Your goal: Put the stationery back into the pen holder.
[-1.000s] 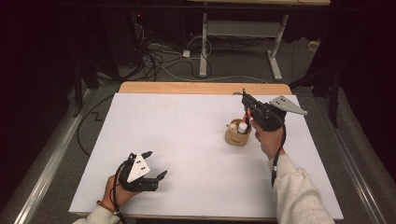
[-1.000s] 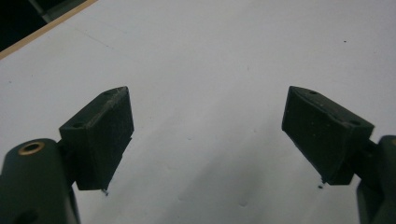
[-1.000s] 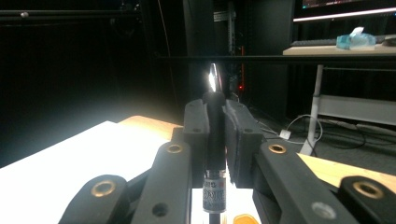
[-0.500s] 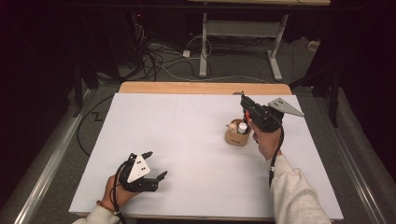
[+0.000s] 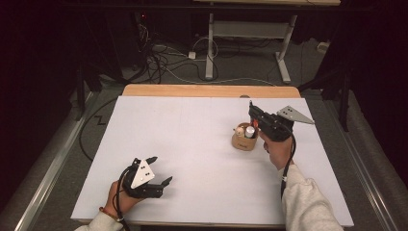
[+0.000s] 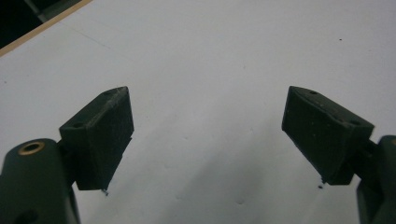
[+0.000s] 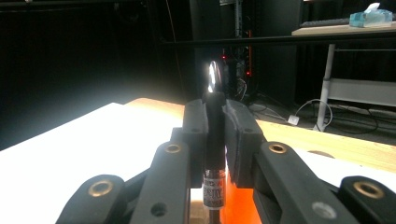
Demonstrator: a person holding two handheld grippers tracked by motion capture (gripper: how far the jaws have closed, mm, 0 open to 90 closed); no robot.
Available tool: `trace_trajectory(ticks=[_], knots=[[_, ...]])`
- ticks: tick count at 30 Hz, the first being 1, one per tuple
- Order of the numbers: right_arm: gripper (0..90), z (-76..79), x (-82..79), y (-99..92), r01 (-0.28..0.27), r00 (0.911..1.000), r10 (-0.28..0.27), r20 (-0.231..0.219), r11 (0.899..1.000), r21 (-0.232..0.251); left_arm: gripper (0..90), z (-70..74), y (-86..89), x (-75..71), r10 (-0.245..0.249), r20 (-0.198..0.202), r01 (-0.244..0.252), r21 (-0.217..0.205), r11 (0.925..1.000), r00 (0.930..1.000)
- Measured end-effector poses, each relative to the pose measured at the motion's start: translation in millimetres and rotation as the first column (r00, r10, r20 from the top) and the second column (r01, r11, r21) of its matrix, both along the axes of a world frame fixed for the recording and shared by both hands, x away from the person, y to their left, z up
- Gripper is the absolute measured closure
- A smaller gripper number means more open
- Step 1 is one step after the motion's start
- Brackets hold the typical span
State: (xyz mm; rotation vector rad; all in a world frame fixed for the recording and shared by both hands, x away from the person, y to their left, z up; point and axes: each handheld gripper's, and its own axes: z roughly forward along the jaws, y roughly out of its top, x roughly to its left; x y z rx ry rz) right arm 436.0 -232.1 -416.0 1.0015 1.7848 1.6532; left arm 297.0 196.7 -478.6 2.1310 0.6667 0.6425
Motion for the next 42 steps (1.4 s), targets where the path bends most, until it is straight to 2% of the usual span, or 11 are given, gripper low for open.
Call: trace_trajectory(ticks=[4,11,15,25,33,36,40,42], knots=[[80.3,-2.1,-3.5,-2.0,-0.004,1.0,0.004,-0.005,0.999,-0.033,16.1,0.1,0.0,0.0,-0.001,0.001,0.001,0.001,1.0,1.0],[80.1,-4.4,-11.9,-6.3,-0.002,1.0,0.002,-0.004,0.999,-0.039,16.1,-0.1,0.9,0.4,0.01,0.0,-0.01,-0.004,0.9999,1.0],[80.0,-6.6,-15.6,-6.2,0.003,1.0,-0.003,-0.002,0.997,-0.072,16.1,0.2,0.9,0.5,0.01,0.001,-0.01,-0.001,0.9999,0.9999],[79.7,-9.9,-17.0,-6.2,0.002,0.9999,-0.004,-0.012,0.993,-0.118,16.1,-0.2,0.4,0.2,0.008,0.001,-0.008,0.002,1.0,1.0],[79.4,-10.1,-18.4,-7.6,0.003,0.9997,-0.006,-0.024,0.992,-0.13,16.1,-0.4,0.5,0.1,0.005,0.001,-0.005,0.002,1.0,1.0],[78.7,-10.2,-19.2,-6.6,0.009,0.9997,-0.012,-0.019,0.987,-0.159,16.1,-0.5,0.2,-0.1,0.005,0.001,-0.005,0.007,1.0,1.0],[76.1,-10.2,-20.4,-3.5,0.019,0.9998,-0.019,0.002,0.976,-0.218,16.1,-0.4,0.2,-0.3,0.007,0.003,-0.007,0.008,0.9999,1.0],[74.5,-8.8,-21.9,-2.6,0.028,0.9996,-0.028,0.003,0.975,-0.22,16.1,-0.3,0.3,-0.3,0.007,0.004,-0.007,0.009,0.9999,1.0]])
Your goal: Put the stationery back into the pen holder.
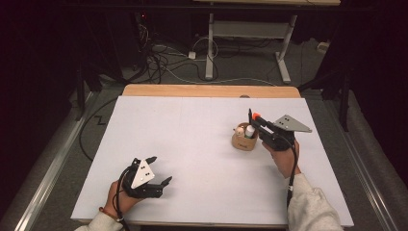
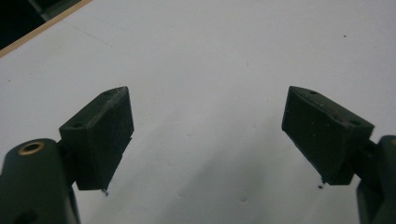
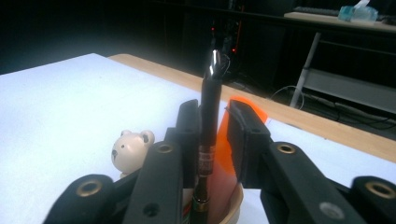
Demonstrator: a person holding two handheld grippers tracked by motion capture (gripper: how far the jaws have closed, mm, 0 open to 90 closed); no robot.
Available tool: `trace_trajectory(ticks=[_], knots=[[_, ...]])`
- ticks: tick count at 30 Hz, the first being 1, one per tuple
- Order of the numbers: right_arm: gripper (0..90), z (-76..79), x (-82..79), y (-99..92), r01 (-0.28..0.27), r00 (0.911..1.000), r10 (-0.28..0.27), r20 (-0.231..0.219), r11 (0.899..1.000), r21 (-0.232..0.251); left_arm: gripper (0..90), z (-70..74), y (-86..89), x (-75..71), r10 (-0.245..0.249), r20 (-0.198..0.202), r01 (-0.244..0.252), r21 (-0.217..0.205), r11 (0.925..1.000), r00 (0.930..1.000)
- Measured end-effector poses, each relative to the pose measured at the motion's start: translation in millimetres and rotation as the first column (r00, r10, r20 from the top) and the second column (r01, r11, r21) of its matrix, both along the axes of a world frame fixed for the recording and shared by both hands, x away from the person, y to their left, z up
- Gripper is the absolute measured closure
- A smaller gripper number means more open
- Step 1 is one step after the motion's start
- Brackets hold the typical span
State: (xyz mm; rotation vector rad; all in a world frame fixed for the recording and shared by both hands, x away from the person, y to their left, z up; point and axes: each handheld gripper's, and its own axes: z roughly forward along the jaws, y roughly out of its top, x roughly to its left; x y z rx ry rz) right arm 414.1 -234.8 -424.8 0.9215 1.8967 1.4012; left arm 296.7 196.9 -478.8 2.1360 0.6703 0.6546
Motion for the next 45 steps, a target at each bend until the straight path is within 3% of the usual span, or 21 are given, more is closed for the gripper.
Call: trace_trajectory(ticks=[10,13,20,30,37,43,45], knots=[[66.4,5.8,-4.6,1.1,0.015,0.9996,-0.015,0.025,1.0,-0.028,16.1,0.2,-0.1,-0.2,0.001,0.003,-0.001,0.007,1.0,1.0],[61.0,8.2,-6.6,2.2,0.012,0.9999,-0.012,0.007,1.0,-0.001,16.1,0.2,-0.1,-0.2,0.001,0.004,-0.001,0.011,0.9999,1.0],[47.5,15.0,-12.8,9.5,0.024,0.9991,-0.022,0.037,0.998,-0.066,16.1,0.8,0.5,-0.5,0.001,0.007,-0.001,0.01,0.9999,1.0],[31.4,22.8,-21.8,17.0,0.053,0.9955,-0.044,0.084,0.993,-0.108,16.2,0.6,-0.8,-0.3,-0.003,0.008,0.003,0.016,0.9999,1.0],[20.5,26.9,-25.8,19.6,0.032,0.9986,-0.027,0.046,0.992,-0.12,16.2,0.7,-1.2,-0.9,-0.007,0.011,0.007,0.016,0.9998,0.9999],[20.2,30.9,-31.8,18.2,0.038,0.9986,-0.032,0.043,0.989,-0.141,16.2,0.7,-1.4,-1.2,-0.011,0.013,0.01,0.019,0.9998,0.9999],[20.2,31.7,-34.5,19.2,0.045,0.9983,-0.038,0.045,0.985,-0.169,16.2,0.9,-1.1,-1.2,-0.009,0.012,0.009,0.017,0.9998,0.9999]])
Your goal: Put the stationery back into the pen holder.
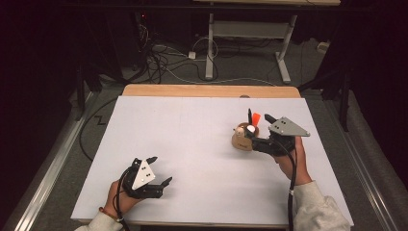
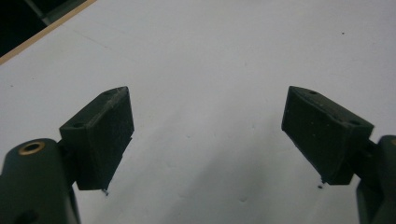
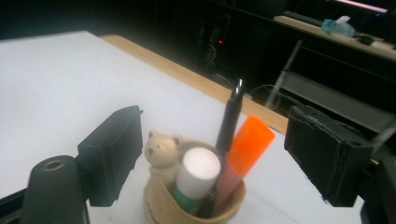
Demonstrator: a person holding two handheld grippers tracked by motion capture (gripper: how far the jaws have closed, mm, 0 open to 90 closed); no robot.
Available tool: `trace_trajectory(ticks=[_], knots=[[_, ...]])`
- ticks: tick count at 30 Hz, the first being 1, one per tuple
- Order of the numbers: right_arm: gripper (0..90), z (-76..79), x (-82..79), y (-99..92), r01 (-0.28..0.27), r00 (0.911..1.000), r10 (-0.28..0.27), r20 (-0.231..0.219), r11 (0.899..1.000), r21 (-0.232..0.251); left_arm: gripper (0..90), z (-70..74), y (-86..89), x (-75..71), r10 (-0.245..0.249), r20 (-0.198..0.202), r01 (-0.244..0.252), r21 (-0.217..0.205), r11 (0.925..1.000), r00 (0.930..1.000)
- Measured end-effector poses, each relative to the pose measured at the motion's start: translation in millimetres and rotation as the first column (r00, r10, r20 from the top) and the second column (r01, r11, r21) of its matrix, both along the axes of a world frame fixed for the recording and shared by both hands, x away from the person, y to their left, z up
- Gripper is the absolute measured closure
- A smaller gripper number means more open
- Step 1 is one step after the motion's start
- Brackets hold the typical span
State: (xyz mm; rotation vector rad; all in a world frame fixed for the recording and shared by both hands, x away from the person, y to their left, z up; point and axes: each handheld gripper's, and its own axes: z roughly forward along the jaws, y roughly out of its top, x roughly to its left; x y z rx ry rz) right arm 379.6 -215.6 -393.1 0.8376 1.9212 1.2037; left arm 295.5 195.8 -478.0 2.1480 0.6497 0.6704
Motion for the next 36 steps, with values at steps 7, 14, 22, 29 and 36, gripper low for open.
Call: trace_trajectory(ticks=[7,14,22,29,36], knots=[[20.2,1.7,-9.1,-1.3,-0.001,1.0,0.002,0.003,1.0,-0.023,16.2,-0.4,-0.6,-0.2,-0.004,-0.01,0.003,-0.001,1.0,0.9999],[20.0,4.1,-19.3,-3.9,-0.016,0.9998,0.016,0.006,0.999,-0.027,16.2,-0.1,-0.1,-0.5,-0.001,-0.007,0.001,-0.001,1.0,1.0],[20.0,4.1,-32.2,-7.4,-0.032,0.9994,0.032,0.01,0.998,-0.051,16.2,0.4,0.6,-0.5,0.005,-0.004,-0.005,-0.007,1.0,1.0],[20.0,2.0,-45.4,-10.8,-0.032,0.9984,0.035,0.045,0.997,-0.067,16.2,0.5,0.6,-0.9,0.003,-0.003,-0.003,-0.004,1.0,1.0],[20.0,-3.2,-55.1,-14.1,-0.049,0.9973,0.053,0.051,0.995,-0.083,16.2,0.1,0.2,-1.3,-0.002,-0.004,0.002,0.002,1.0,1.0]])
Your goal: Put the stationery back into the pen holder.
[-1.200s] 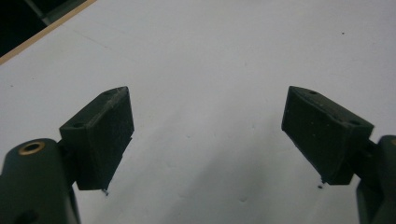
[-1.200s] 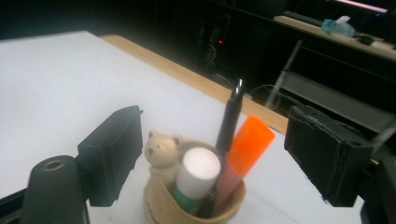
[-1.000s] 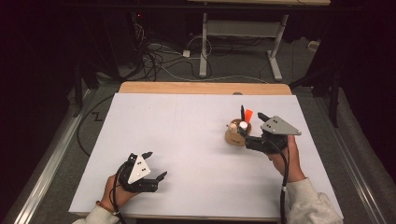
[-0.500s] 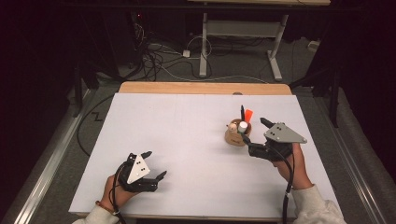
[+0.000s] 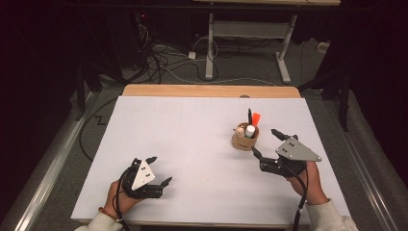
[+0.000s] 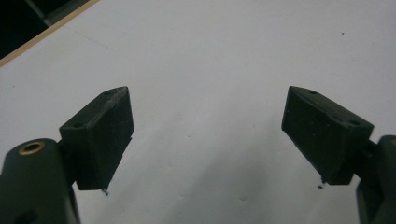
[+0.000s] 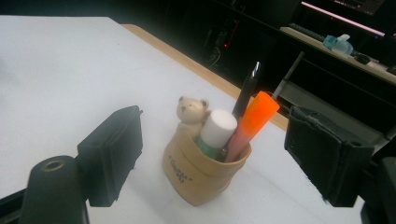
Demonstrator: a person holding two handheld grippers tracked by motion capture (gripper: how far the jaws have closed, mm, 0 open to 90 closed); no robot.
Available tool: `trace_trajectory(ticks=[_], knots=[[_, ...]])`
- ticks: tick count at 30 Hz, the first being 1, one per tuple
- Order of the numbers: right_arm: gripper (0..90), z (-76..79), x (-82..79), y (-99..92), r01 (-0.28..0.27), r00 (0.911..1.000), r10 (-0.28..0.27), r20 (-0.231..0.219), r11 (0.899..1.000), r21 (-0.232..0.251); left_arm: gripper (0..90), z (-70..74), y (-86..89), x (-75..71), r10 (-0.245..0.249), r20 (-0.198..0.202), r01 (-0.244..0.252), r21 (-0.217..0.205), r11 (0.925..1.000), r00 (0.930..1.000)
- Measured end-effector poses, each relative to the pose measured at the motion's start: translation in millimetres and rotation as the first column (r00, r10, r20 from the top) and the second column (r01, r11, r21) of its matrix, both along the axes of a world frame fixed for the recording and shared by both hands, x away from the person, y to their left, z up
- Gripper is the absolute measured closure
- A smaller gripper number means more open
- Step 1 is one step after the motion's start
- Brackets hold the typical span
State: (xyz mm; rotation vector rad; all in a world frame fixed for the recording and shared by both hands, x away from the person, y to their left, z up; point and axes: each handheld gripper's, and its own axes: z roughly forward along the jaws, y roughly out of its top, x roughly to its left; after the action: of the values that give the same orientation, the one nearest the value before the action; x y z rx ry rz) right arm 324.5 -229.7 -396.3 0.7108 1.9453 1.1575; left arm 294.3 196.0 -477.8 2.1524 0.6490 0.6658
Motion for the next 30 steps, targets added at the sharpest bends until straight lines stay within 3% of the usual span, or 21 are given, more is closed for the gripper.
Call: trace_trajectory(ticks=[12,26,30], knots=[[20.1,-16.6,-15.0,-11.0,-0.003,1.0,0.003,0.007,1.0,-0.025,16.2,-0.1,0.2,0.1,0.001,0.005,-0.001,0.011,0.9999,1.0],[20.6,-42.7,-25.2,-37.2,0.071,0.9974,-0.07,0.018,0.996,-0.051,16.2,-1.2,-3.9,0.3,-0.015,0.01,0.015,0.022,0.9996,0.9998],[21.4,-47.4,-26.9,-43.1,0.07,0.9975,-0.069,0.017,0.996,-0.053,16.2,-1.3,-3.9,1.0,-0.015,0.01,0.015,0.02,0.9997,0.9998]])
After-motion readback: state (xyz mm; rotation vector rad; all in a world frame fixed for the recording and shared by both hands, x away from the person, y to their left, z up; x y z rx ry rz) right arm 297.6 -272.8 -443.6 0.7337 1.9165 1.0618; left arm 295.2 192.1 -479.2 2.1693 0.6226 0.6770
